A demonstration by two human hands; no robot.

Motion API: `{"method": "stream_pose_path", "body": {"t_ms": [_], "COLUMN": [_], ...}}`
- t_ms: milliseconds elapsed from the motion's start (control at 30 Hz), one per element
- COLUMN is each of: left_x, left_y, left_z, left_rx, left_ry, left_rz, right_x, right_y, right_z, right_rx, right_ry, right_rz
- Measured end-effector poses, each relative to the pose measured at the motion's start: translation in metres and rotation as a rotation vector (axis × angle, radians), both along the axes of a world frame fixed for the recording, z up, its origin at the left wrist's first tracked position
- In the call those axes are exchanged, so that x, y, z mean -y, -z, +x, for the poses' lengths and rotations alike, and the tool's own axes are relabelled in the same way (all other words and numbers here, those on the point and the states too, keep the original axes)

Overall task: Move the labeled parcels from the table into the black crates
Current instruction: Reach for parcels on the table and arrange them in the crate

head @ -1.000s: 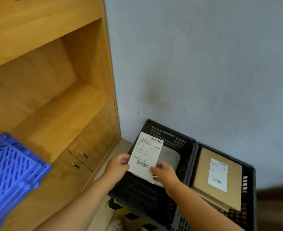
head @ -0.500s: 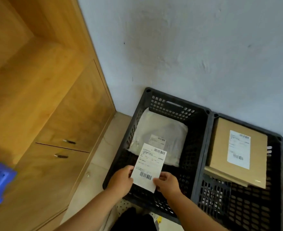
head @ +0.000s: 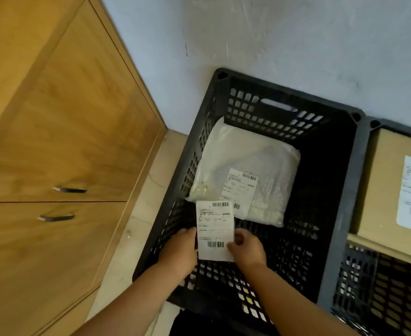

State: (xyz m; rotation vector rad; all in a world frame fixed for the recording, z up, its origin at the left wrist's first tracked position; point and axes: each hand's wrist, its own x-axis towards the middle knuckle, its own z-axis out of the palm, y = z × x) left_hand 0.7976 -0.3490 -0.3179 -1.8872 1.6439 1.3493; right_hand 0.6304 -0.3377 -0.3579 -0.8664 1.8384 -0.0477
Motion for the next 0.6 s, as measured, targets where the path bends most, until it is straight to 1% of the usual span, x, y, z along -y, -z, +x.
{"method": "stream_pose_path", "body": {"t_ms": [100,167,233,300,467,533,600], "left_x": [0.003,0.005,0.008,0.012,0.019,0.020,0.021], "left_y": [0.016,0.025,0.032,0.038,0.049,0.053,0.057], "left_z": [-0.001,-0.003,-0.006,-0.009,-0.013,-0.013,-0.013], "left_rx": [0.069,0.125,0.157,0.181,0.247,0.267,0.274], "left_ry": [0.084,0.170,0.251,0.316,0.450,0.478,0.494], "left_rz": [-0.018,0.007,0.035,0.059,0.179,0.210,0.228], "right_x": [0.005,0.008,0.011,0.016,0.031,0.032,0.029], "right_y": [0.011,0.021,0.031,0.042,0.062,0.069,0.073], "right_z": [-0.007,-0.008,-0.006,-0.001,0.018,0.023,0.024], "right_rx": [-0.085,-0.165,-0.247,-0.290,-0.315,-0.292,-0.286], "right_ry": [-0.204,-0.358,-0.557,-0.685,-0.836,-0.797,-0.694], "right_rz": [-0.047,-0.089,-0.125,-0.137,-0.231,-0.321,-0.451]}}
